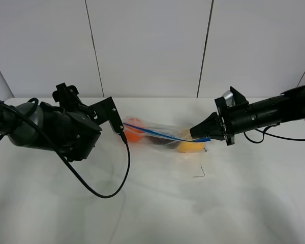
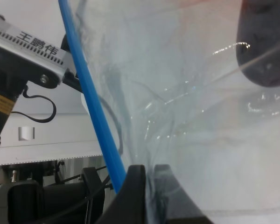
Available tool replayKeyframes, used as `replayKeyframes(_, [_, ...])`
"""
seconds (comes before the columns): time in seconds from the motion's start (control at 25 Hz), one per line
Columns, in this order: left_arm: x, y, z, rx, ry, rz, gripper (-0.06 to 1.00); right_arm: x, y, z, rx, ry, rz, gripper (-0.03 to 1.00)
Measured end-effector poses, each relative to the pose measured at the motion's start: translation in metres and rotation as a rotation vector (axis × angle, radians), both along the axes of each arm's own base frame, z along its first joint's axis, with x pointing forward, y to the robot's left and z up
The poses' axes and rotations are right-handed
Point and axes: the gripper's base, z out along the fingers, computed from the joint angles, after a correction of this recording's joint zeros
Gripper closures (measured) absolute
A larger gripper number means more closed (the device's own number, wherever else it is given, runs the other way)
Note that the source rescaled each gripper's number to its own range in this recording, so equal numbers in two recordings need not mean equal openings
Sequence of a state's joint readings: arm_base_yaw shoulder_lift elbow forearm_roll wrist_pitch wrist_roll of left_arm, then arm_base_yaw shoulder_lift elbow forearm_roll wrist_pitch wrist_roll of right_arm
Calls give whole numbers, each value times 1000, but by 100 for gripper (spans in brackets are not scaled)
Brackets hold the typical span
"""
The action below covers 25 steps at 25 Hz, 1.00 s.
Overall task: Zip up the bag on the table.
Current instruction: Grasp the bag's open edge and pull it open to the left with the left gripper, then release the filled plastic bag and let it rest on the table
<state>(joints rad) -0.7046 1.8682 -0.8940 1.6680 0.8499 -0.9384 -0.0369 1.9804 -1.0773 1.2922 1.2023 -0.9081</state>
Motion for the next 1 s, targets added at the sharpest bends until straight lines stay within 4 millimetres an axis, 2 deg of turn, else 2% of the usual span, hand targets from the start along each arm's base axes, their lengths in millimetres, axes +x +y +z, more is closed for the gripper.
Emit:
replayKeyframes(0.32, [-6, 6, -1, -63, 55, 87, -3, 0, 0, 0, -1, -8, 4, 97])
replayKeyframes(0.48, [-8, 17, 13, -167, 101, 126, -3, 0, 0, 0, -2, -9, 5, 97])
replayKeyframes(0.64, [-4, 49, 32, -329, 114, 252, -3, 0, 0, 0, -3, -10, 7, 97])
replayKeyframes(0.8, [-5, 86, 46, -497, 206, 410, -3, 0, 0, 0, -3, -12, 8, 97])
replayKeyframes(1.0, [4, 112, 70, -706, 368, 497, -3, 0, 0, 0, -3, -12, 8, 97])
